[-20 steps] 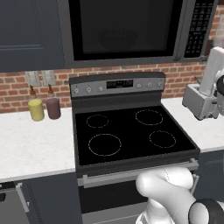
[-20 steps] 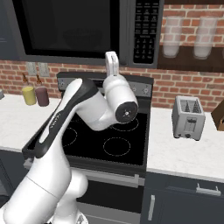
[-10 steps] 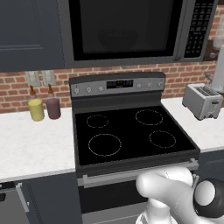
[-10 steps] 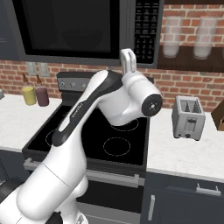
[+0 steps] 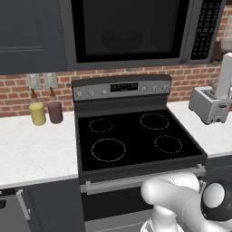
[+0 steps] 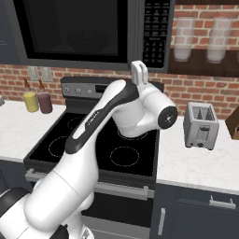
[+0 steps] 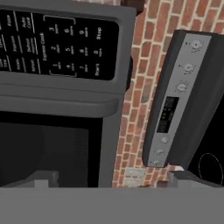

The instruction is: Open the microwave, place the bowl with waffle inside the microwave, then close the microwave door and turn it on.

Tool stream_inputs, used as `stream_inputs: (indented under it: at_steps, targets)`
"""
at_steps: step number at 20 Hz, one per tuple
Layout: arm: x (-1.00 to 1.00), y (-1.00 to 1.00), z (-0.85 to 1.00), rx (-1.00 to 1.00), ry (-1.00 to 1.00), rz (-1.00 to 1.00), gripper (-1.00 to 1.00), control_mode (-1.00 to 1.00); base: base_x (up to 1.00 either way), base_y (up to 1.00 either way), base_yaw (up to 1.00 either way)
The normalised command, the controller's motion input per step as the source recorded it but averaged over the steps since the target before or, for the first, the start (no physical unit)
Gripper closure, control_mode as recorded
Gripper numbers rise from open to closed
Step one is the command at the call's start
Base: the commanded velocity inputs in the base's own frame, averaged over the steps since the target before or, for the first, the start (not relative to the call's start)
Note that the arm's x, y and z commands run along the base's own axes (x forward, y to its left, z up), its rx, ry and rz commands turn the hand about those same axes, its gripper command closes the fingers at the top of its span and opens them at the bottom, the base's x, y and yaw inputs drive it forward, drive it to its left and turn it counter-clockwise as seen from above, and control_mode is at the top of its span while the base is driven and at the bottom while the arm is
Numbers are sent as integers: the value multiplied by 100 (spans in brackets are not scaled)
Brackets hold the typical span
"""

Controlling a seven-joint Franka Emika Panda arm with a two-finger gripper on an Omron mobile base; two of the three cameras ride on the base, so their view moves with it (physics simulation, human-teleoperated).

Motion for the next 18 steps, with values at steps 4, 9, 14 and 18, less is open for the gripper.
stream_inputs:
  at_steps: [4, 9, 14, 18]
  targets:
    - [20, 18, -1, 0, 0, 0, -100, -100, 0, 0, 0]
    - [24, 10, 9, 0, 0, 0, -100, -100, 0, 0, 0]
    - [26, 0, 9, 0, 0, 0, -100, -100, 0, 0, 0]
    - [17, 0, 4, 0, 0, 0, -100, -100, 0, 0, 0]
